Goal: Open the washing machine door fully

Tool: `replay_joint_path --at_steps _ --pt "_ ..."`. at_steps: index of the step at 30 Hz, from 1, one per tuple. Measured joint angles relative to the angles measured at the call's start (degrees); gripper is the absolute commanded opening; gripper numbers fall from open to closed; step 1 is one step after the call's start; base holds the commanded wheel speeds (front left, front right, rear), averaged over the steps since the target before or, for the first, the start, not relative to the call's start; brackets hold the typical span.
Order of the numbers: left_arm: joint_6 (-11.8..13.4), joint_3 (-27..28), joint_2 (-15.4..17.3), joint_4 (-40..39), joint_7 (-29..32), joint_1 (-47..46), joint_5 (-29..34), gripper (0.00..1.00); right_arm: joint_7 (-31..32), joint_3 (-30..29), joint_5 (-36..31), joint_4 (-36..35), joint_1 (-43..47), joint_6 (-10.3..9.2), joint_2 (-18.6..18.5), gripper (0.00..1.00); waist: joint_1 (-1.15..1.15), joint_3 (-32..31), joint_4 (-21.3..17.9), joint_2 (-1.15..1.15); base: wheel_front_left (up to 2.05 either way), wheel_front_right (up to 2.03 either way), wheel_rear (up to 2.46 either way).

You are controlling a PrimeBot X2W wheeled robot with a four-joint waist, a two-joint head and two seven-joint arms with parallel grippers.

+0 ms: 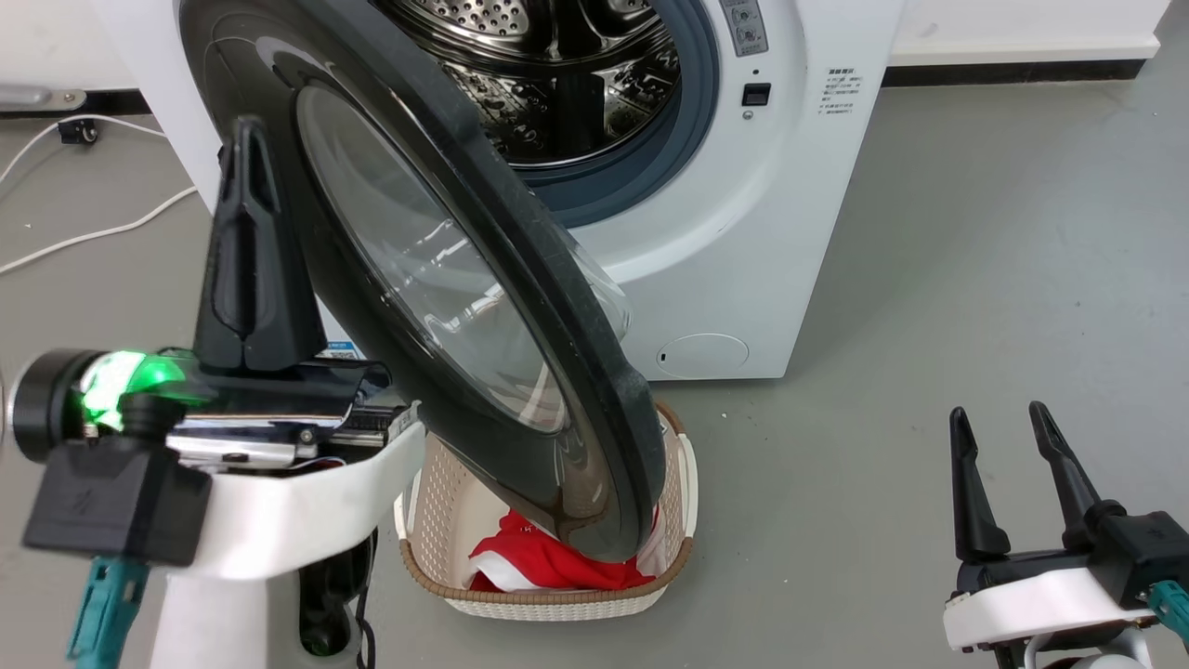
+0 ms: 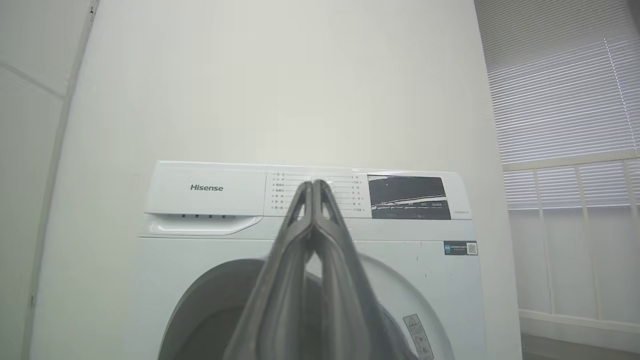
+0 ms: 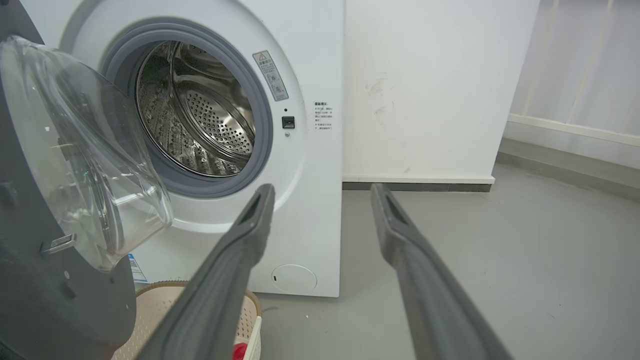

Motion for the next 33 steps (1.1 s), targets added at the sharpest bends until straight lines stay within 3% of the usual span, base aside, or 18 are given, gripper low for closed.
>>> replay_joint_path --at_steps 9,24,33 --pt "-2.65 -6.89 0.00 -5.42 0.00 -2.05 0.35 0.00 0.00 -0.36 0.16 0.29 0.20 0.00 0.00 1.00 0.00 -0.49 -0.21 0.00 0.00 0.00 0.00" --pt "-7.66 -30.36 0.46 -0.98 7.70 2.08 -4.79 0.00 0.00 -0.62 0.78 0.79 0.80 0.00 0.02 1.00 0.00 -0.81 -0.23 0.00 0.00 0.00 0.00" --pt "-8.29 -40.61 4.25 6.00 11.65 5.67 -8.84 0.00 0.00 -0.57 1.18 0.98 0.56 0.00 0.03 1.00 0.00 0.40 0.46 0.00 0.00 0.00 0.00"
